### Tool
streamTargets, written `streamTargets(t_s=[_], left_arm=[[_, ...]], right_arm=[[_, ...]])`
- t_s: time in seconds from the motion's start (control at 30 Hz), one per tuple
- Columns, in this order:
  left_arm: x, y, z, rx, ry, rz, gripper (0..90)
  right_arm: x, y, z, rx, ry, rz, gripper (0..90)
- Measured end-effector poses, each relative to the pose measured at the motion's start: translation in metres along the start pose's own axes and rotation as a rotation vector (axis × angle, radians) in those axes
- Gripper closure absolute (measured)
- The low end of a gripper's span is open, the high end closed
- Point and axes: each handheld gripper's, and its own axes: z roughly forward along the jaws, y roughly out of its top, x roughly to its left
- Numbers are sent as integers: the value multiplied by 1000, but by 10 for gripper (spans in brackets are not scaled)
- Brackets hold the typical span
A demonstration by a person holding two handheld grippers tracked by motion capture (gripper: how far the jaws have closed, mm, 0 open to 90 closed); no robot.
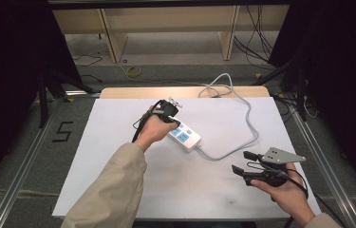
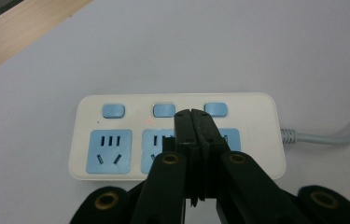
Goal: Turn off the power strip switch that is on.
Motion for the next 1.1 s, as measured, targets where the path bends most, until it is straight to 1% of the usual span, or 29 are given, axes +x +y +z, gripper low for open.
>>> streamTargets(t_s=[0.03,0.1,0.13,0.27,0.43,0.53,0.8,1.1], left_arm=[[0,1,0,3,-2,4,896],[-1,4,0,-5,2,0,896],[0,5,1,-5,4,9,896],[-1,9,3,-2,10,19,897],[-1,9,9,8,8,15,897],[0,9,10,12,8,15,896],[5,10,12,21,16,-1,896],[7,10,17,31,17,-4,897]], right_arm=[[0,0,0,0,0,0,302],[0,0,0,1,0,0,301],[0,0,0,2,1,-1,302],[0,0,0,1,3,0,301],[0,0,0,2,4,1,301],[0,0,0,2,3,2,301],[0,0,1,-1,4,2,301],[0,0,1,1,5,0,301]])
